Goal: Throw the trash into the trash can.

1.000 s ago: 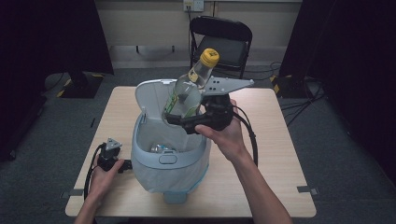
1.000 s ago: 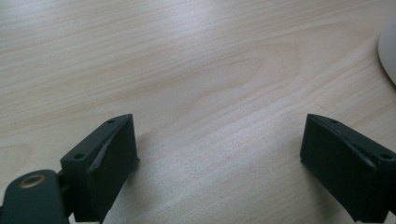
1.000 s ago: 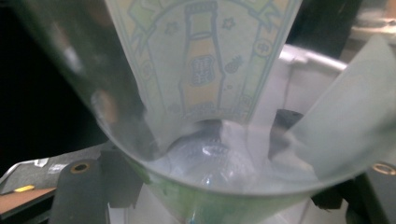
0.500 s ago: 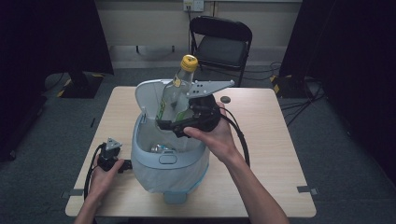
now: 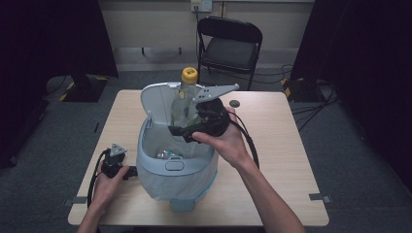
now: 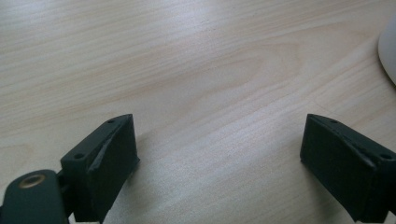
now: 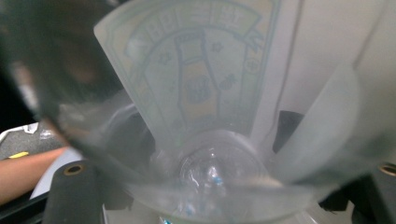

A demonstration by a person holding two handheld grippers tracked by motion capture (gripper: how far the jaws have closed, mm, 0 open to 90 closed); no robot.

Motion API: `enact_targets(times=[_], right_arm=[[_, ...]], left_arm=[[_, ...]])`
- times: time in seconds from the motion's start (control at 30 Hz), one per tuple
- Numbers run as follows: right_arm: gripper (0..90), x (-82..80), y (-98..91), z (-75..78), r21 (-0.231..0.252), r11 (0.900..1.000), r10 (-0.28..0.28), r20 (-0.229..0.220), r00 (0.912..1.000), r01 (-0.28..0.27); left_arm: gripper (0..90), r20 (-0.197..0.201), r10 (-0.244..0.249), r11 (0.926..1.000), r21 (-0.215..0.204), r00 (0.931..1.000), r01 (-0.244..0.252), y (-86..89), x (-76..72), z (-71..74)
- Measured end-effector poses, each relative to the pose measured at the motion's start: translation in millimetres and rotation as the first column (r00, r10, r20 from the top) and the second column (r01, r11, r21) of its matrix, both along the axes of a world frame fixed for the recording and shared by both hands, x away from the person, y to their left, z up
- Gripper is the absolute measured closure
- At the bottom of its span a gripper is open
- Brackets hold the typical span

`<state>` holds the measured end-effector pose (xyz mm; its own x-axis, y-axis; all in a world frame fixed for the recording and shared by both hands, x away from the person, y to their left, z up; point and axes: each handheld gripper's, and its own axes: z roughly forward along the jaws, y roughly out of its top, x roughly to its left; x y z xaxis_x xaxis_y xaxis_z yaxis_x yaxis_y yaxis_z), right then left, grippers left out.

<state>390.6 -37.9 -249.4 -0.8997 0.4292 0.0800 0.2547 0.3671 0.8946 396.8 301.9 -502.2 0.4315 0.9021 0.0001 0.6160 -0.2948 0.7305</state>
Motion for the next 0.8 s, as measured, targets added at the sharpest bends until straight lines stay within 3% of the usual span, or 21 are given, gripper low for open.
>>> enact_targets(times=[0.17, 0.27, 0.33, 0.4, 0.43, 0.5, 0.53, 0.67, 0.8], right_arm=[[25.1, 2.5, -1.5, -3.4, 0.005, 0.9999, -0.011, -0.023, 0.9997, 0.011], [25.4, 1.5, -1.7, -3.2, 0.005, 0.9998, -0.021, -0.013, 0.9997, 0.021], [26.4, 1.8, -3.4, -2.2, 0.028, 0.9994, -0.020, -0.016, 0.9997, 0.021], [28.1, 2.9, -3.2, -3.9, 0.008, 0.9996, -0.027, -0.018, 0.9995, 0.027], [34.0, 2.5, -4.0, -4.8, 0.035, 0.9989, -0.031, -0.001, 0.9995, 0.031], [33.5, 0.8, -8.2, -1.0, 0.102, 0.9946, -0.015, 0.007, 0.9999, 0.014], [33.5, -0.1, -9.4, 1.6, 0.110, 0.9937, -0.022, 0.016, 0.9996, 0.020], [33.1, 0.9, -11.6, 1.5, 0.088, 0.9957, -0.030, 0.011, 0.9995, 0.029], [33.5, 1.4, -16.0, -4.8, 0.099, 0.9945, -0.032, 0.001, 0.9995, 0.032]], left_arm=[[10.4, 0.000, -0.001, 1.0000, -0.001, 1.0000, 0.001, -0.1, 0.0, -0.1], [10.4, 0.000, -0.001, 1.0000, -0.001, 1.0000, 0.001, 0.0, 0.0, 0.0], [10.4, 0.000, 0.000, 1.0000, 0.000, 1.0000, 0.000, 0.0, 0.0, 0.0], [10.4, 0.000, 0.000, 1.0000, -0.001, 1.0000, 0.000, 0.0, 0.0, 0.0], [10.4, 0.000, 0.000, 1.0000, 0.000, 1.0000, 0.000, 0.0, 0.0, 0.0], [10.4, 0.002, 0.000, 1.0000, -0.001, 1.0000, 0.000, -0.1, 0.0, -0.2], [9.6, -0.003, 0.003, 1.0000, 0.001, 1.0000, -0.003, -0.1, 0.0, -0.3], [8.8, -0.005, 0.005, 1.0000, -0.003, 1.0000, -0.005, -0.3, 0.2, -0.5], [8.3, -0.005, 0.004, 1.0000, -0.002, 1.0000, -0.004, -0.3, 0.6, -0.5]])
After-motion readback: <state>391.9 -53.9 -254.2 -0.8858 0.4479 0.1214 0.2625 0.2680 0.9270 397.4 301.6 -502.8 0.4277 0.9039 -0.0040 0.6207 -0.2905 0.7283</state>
